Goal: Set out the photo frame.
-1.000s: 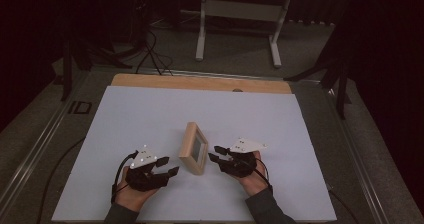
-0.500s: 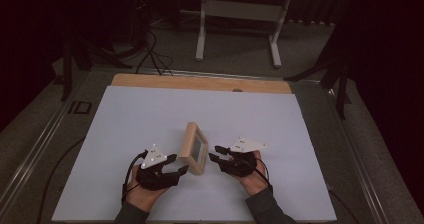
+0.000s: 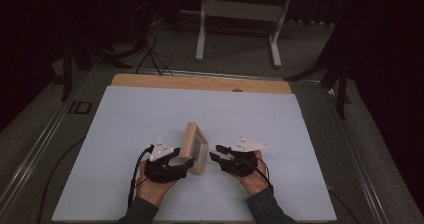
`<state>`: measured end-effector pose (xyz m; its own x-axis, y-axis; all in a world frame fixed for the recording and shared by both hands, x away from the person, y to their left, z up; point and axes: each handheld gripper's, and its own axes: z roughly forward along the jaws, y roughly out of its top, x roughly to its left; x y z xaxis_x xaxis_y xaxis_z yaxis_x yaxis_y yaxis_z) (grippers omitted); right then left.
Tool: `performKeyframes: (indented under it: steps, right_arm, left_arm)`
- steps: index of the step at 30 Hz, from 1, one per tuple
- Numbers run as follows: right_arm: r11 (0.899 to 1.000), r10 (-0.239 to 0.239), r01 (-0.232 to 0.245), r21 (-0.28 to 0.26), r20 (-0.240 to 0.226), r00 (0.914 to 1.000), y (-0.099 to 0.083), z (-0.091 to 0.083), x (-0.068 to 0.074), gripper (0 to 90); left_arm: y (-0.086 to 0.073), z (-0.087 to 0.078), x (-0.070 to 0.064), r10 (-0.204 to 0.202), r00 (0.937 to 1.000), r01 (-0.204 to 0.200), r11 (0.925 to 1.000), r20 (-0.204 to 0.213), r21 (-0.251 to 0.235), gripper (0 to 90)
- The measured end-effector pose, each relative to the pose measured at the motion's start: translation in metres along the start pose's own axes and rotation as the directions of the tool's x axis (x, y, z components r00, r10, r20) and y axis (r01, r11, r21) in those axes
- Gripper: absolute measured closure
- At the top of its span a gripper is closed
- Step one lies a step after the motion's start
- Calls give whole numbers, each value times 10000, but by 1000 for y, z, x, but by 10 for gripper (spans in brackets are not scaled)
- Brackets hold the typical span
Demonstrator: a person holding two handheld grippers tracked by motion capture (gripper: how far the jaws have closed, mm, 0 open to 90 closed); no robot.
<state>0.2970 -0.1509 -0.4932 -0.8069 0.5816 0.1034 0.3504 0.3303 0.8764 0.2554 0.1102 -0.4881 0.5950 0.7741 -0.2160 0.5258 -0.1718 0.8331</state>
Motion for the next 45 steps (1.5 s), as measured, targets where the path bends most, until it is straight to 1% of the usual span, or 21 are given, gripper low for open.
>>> performKeyframes:
  steps: [3,9,10,13,17,21,26,32,37,40,45]
  right_arm:
    - [10000,3,-3,32,-5,10000,0,0,0,600]
    - [10000,-17,17,19,37,10000,0,0,-1,599]
    - [10000,-16,16,21,43,10000,0,0,-1,599]
    - [10000,-21,21,14,27,10000,0,-1,-1,592]
    - [10000,4,-4,-1,12,10000,0,-1,-1,589]
    - [10000,8,-8,-34,9,10000,0,-1,-1,586]
    - [10000,27,-27,-54,-5,10000,1,-2,-2,585]
    - [10000,19,-19,-36,31,10000,1,-2,-3,581]
    - [9996,-230,227,137,202,9995,0,0,-1,580]
    - [9995,-275,271,163,228,9994,1,0,1,580]
    - [9996,-268,266,70,290,9992,2,-2,-1,580]
  left_arm:
    - [0,4,1,-39,10000,39,10000,-64,76,385]
    - [2,5,1,-160,9998,160,9999,-82,-27,397]
    - [3,5,2,-205,9998,205,9998,-38,-27,397]
    - [3,5,2,-237,9997,237,9997,115,-48,437]
    - [3,4,2,-201,9994,201,9998,280,-12,487]
    - [4,4,5,-305,9985,302,9995,448,71,496]
    - [5,4,6,-379,9979,372,9992,528,145,504]
    - [7,3,10,-428,9982,418,9988,430,237,527]
    - [9,3,13,-442,9986,434,9987,294,283,547]
    - [10,3,16,-503,9985,497,9983,224,291,562]
    - [12,4,20,-603,9979,594,9977,240,339,579]
